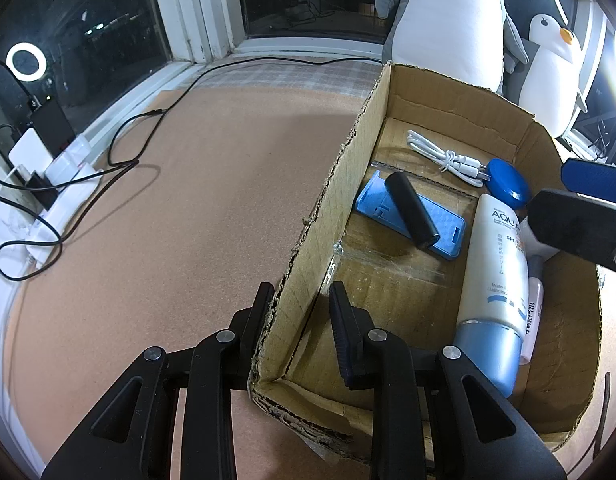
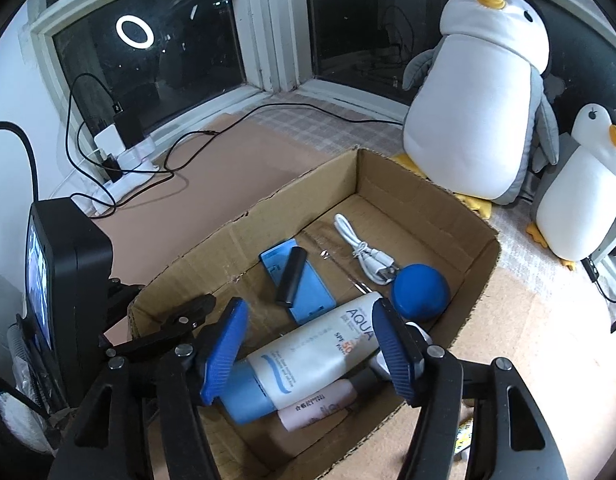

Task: Organize rigid objects
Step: 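Carry the black cylinder into the box and release it, then move the right gripper back and grasp the blue hand sanitizer bottle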

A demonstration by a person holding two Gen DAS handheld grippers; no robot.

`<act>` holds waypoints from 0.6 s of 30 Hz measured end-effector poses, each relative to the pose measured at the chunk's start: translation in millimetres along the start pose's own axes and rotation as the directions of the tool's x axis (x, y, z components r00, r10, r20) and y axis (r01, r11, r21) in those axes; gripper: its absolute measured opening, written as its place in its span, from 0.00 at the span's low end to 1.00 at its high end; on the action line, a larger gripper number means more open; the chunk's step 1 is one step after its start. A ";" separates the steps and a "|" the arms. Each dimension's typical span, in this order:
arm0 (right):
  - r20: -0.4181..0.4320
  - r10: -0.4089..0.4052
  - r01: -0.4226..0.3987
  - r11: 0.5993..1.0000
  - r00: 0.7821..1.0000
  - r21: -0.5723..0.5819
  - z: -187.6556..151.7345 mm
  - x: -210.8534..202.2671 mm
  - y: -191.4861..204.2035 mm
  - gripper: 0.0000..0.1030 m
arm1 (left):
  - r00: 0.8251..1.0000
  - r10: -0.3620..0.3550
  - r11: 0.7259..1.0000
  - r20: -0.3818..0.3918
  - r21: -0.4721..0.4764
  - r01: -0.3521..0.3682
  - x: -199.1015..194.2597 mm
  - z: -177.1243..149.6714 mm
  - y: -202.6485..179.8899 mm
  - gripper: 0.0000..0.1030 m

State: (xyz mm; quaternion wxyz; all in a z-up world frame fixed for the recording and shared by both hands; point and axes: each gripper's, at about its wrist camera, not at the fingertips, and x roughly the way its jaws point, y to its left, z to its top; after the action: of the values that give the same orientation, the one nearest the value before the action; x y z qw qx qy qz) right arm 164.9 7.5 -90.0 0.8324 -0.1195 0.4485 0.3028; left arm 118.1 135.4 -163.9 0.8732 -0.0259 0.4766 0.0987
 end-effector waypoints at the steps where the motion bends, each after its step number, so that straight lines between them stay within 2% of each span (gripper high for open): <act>1: 0.001 -0.001 0.001 1.000 1.000 0.001 0.2 -0.8 -0.5 0.59 | 1.000 0.000 1.000 0.000 0.000 0.000 0.0 0.1 0.0 0.24; 10: 0.009 -0.026 0.026 1.000 1.000 0.003 -2.4 -11.1 -8.1 0.65 | 1.000 0.000 1.000 0.000 0.000 0.000 0.1 0.2 0.1 0.24; 18: 0.018 -0.047 0.046 0.996 0.999 0.073 -20.5 -35.8 -44.3 0.67 | 1.000 0.000 1.000 0.000 0.000 0.000 0.1 0.3 0.2 0.24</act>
State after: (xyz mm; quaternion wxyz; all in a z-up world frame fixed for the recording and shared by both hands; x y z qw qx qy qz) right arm 163.4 -51.2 -75.5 0.8473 -0.0964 0.4483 0.2680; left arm 118.3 135.6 -163.8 0.8731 -0.0262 0.4767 0.0987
